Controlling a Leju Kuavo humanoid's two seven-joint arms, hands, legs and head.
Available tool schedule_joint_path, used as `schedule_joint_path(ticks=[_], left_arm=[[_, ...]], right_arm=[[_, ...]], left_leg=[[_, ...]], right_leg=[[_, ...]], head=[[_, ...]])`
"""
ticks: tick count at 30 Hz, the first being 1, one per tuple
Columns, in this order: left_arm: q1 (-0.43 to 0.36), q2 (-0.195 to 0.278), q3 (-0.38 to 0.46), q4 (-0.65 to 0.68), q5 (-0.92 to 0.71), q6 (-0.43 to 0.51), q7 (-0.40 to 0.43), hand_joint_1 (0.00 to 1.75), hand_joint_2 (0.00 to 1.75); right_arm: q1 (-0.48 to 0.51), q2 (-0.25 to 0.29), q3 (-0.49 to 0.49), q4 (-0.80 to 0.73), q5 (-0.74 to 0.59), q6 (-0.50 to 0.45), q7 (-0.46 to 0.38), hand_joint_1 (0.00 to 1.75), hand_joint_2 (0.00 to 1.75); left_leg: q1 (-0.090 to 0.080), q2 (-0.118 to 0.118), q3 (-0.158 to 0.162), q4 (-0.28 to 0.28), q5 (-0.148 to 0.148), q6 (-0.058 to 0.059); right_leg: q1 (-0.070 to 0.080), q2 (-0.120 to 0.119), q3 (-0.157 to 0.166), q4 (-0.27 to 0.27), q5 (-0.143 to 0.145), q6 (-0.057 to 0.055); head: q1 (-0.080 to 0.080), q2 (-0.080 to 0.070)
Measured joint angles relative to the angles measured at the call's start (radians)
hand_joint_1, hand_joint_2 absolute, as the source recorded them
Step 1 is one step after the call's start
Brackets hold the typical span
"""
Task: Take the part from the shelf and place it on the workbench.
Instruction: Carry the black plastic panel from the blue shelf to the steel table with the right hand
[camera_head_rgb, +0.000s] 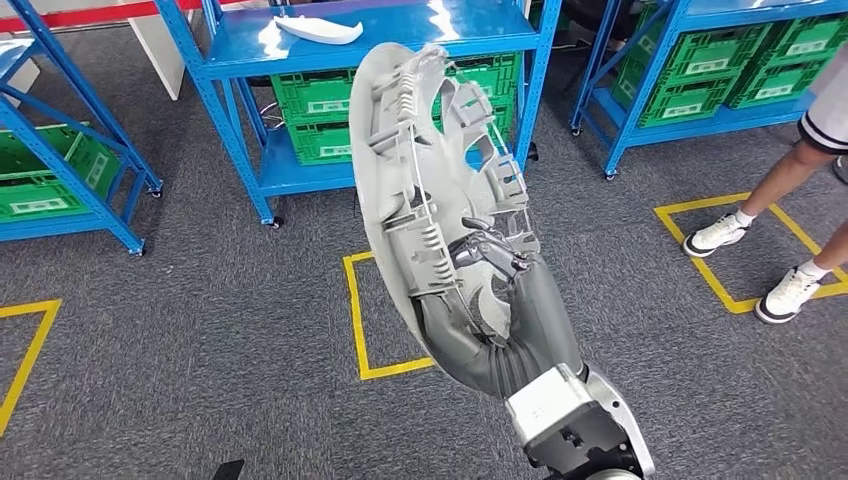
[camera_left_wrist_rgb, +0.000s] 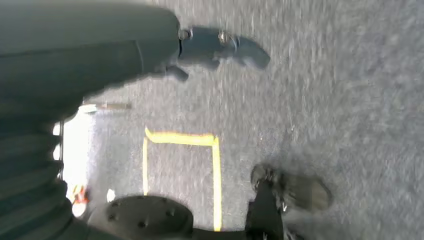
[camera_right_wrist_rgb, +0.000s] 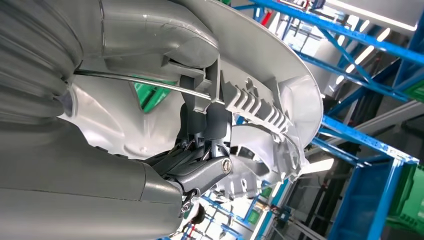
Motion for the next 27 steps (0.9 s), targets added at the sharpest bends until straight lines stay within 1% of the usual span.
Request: schedule_joint_path(ticks=[1,2,3,4,5,6,7,8,9,10,11,12,13,14,15,16,17,18,19,20,21,22,23,24,25,26,27], left_arm=[[0.0,-0.001,0.0,0.0,0.0,0.0,0.0,0.0,1.75],[0.001,-0.001,0.0,0.0,0.0,-0.001,0.0,0.0,1.75],[0.002,-0.002,0.0,0.0,0.0,-0.001,0.0,0.0,1.75],[0.002,-0.002,0.0,0.0,0.0,-0.001,0.0,0.0,1.75],[0.002,-0.002,0.001,0.0,0.0,-0.001,0.0,0.0,1.75],[0.002,-0.002,0.001,0.0,0.0,-0.001,0.0,0.0,1.75],[0.002,-0.002,0.002,-0.001,0.0,-0.001,0.0,0.0,1.75],[0.002,-0.002,0.003,-0.001,-0.001,-0.001,0.0,0.0,1.75],[0.002,-0.002,0.004,-0.001,0.0,-0.001,0.0,0.0,1.75],[0.003,-0.002,0.005,-0.001,0.0,-0.001,0.0,0.0,1.75],[0.005,-0.002,0.006,0.0,0.0,-0.001,0.001,0.0,1.75],[0.007,-0.001,0.007,0.001,0.001,-0.001,0.002,0.0,1.75],[0.01,-0.001,0.007,0.001,0.002,-0.001,0.003,0.0,1.75],[0.012,-0.001,0.007,0.002,0.003,-0.001,0.003,0.0,1.75],[0.012,-0.001,0.008,0.003,0.004,-0.001,0.003,0.0,1.75],[0.012,-0.001,0.008,0.003,0.005,-0.001,0.003,0.0,1.75],[0.012,-0.002,0.008,0.003,0.006,-0.001,0.003,0.0,1.75],[0.012,-0.002,0.008,0.003,0.006,-0.001,0.003,0.0,1.75],[0.011,-0.002,0.008,0.003,0.006,-0.001,0.003,0.0,1.75],[0.011,-0.001,0.008,0.003,0.006,-0.001,0.003,0.0,1.75],[0.01,-0.001,0.008,0.002,0.006,-0.001,0.003,0.0,1.75],[0.009,-0.001,0.008,0.001,0.006,-0.001,0.003,0.0,1.75],[0.007,0.0,0.008,0.0,0.006,-0.001,0.002,0.0,1.75],[0.005,0.0,0.008,0.0,0.006,-0.001,0.002,0.0,1.75],[0.004,0.0,0.008,-0.001,0.006,-0.001,0.001,0.0,1.75],[0.004,-0.001,0.008,-0.001,0.006,-0.001,0.001,0.0,1.75],[0.006,-0.002,0.008,0.0,0.006,-0.001,0.001,0.0,1.75]], right_arm=[[-0.002,0.0,0.0,0.002,-0.002,0.001,0.0,1.75,1.75],[-0.003,0.0,0.0,0.005,-0.003,0.002,-0.001,1.75,1.75],[-0.004,0.0,0.001,0.008,-0.004,0.003,-0.001,1.75,1.75],[-0.004,0.0,0.001,0.01,-0.005,0.003,-0.001,1.75,1.75],[-0.005,0.0,0.001,0.012,-0.006,0.004,-0.001,1.75,1.75],[-0.006,0.0,0.001,0.013,-0.006,0.004,-0.001,1.75,1.75],[-0.008,0.0,0.002,0.013,-0.006,0.004,-0.001,1.75,1.75],[-0.009,0.0,0.002,0.014,-0.007,0.004,0.0,1.75,1.75],[-0.01,0.0,0.003,0.014,-0.007,0.004,0.0,1.75,1.75],[-0.011,0.0,0.004,0.015,-0.008,0.005,-0.001,1.75,1.75],[-0.011,0.0,0.005,0.017,-0.01,0.006,-0.002,1.75,1.75],[-0.013,0.0,0.007,0.018,-0.012,0.007,-0.002,1.75,1.75],[-0.015,0.001,0.008,0.02,-0.013,0.008,-0.003,1.75,1.75],[-0.018,0.001,0.009,0.022,-0.014,0.009,-0.004,1.75,1.75],[-0.021,0.002,0.01,0.023,-0.015,0.009,-0.005,1.75,1.75],[-0.022,0.002,0.01,0.025,-0.015,0.009,-0.005,1.75,1.75],[-0.023,0.002,0.01,0.028,-0.016,0.009,-0.006,1.75,1.75],[-0.024,0.002,0.01,0.031,-0.016,0.009,-0.006,1.75,1.75],[-0.023,0.002,0.01,0.035,-0.017,0.009,-0.006,1.75,1.75],[-0.023,0.002,0.01,0.038,-0.017,0.009,-0.006,1.75,1.75],[-0.023,0.002,0.01,0.04,-0.018,0.009,-0.005,1.75,1.75],[-0.024,0.003,0.01,0.041,-0.018,0.009,-0.005,1.75,1.75],[-0.024,0.003,0.01,0.042,-0.018,0.009,-0.006,1.75,1.75],[-0.025,0.003,0.01,0.042,-0.019,0.01,-0.006,1.75,1.75],[-0.025,0.003,0.011,0.043,-0.019,0.01,-0.006,1.75,1.75],[-0.026,0.003,0.012,0.043,-0.019,0.01,-0.006,1.75,1.75],[-0.026,0.003,0.013,0.044,-0.019,0.011,-0.006,1.75,1.75]], left_leg=[[0.001,0.002,-0.019,0.003,0.014,0.001],[0.001,0.003,-0.038,0.007,0.029,0.0],[0.002,0.004,-0.059,0.013,0.042,-0.002],[0.004,0.006,-0.083,0.021,0.054,-0.005],[0.005,0.007,-0.106,0.031,0.065,-0.008],[0.007,0.007,-0.127,0.043,0.074,-0.013],[0.007,0.006,-0.146,0.055,0.082,-0.018],[0.006,0.005,-0.157,0.065,0.089,-0.024],[0.006,0.004,-0.163,0.069,0.098,-0.03],[0.006,0.004,-0.167,0.068,0.108,-0.037],[0.008,0.003,-0.17,0.064,0.118,-0.043],[0.01,0.002,-0.176,0.066,0.112,-0.049],[0.011,0.0,-0.185,0.08,0.086,-0.055],[0.012,-0.002,-0.197,0.112,0.041,-0.06],[0.014,-0.003,-0.21,0.16,-0.015,-0.064],[0.014,-0.004,-0.22,0.221,-0.065,-0.067],[0.015,-0.004,-0.224,0.278,-0.094,-0.069],[0.015,-0.004,-0.218,0.319,-0.095,-0.07],[0.015,-0.004,-0.198,0.334,-0.075,-0.069],[0.015,-0.005,-0.163,0.314,-0.046,-0.066],[0.014,-0.006,-0.11,0.263,-0.026,-0.062],[0.012,-0.007,-0.045,0.184,-0.029,-0.057],[0.009,-0.008,0.008,0.111,-0.044,-0.051],[0.006,-0.01,0.044,0.055,-0.061,-0.046],[0.001,-0.01,0.057,0.024,-0.072,-0.04],[0.0,-0.01,0.05,0.02,-0.066,-0.033],[0.0,-0.009,0.04,0.018,-0.053,-0.026]], right_leg=[[-0.001,0.0,-0.011,0.069,-0.046,0.004],[-0.002,0.0,-0.017,0.13,-0.067,0.007],[-0.002,0.0,-0.011,0.17,-0.062,0.009],[-0.003,0.0,0.01,0.177,-0.037,0.011],[-0.005,0.0,0.05,0.148,-0.01,0.012],[-0.006,0.0,0.109,0.086,-0.006,0.013],[-0.006,0.0,0.171,0.007,-0.021,0.01],[-0.004,0.002,0.215,-0.057,-0.043,0.003],[-0.001,0.003,0.24,-0.099,-0.064,-0.005],[0.003,0.003,0.243,-0.116,-0.068,-0.016],[0.003,0.003,0.232,-0.114,-0.058,-0.026],[0.002,0.001,0.222,-0.115,-0.046,-0.035],[0.001,-0.001,0.209,-0.116,-0.031,-0.043],[-0.001,-0.002,0.193,-0.117,-0.016,-0.05],[-0.002,-0.002,0.176,-0.117,-0.002,-0.053],[-0.002,-0.002,0.157,-0.116,0.013,-0.054],[-0.001,-0.002,0.139,-0.115,0.028,-0.054],[-0.001,-0.002,0.12,-0.114,0.043,-0.053],[-0.001,-0.002,0.101,-0.113,0.059,-0.05],[-0.001,-0.002,0.084,-0.112,0.073,-0.048],[-0.001,-0.002,0.068,-0.111,0.087,-0.045],[0.0,-0.002,0.057,-0.11,0.099,-0.041],[0.0,-0.003,0.05,-0.11,0.111,-0.036],[0.0,-0.005,0.047,-0.112,0.123,-0.029],[-0.002,-0.007,0.045,-0.116,0.135,-0.022],[-0.002,-0.008,0.044,-0.122,0.149,-0.015],[-0.003,-0.008,0.041,-0.128,0.159,-0.009]], head=[[0.001,0.0],[0.003,0.0],[0.003,0.0],[0.004,0.0],[0.004,0.0],[0.005,0.0],[0.006,0.0],[0.006,0.0],[0.008,0.0],[0.008,0.0],[0.009,0.0],[0.009,0.0],[0.008,0.0],[0.006,0.0],[0.004,0.0],[0.003,0.0],[0.003,0.0],[0.003,0.0],[0.003,0.0],[0.003,0.0],[0.002,0.0],[0.002,0.0],[0.003,0.0],[0.003,0.0],[0.002,0.0],[0.001,0.0],[-0.001,0.0]])
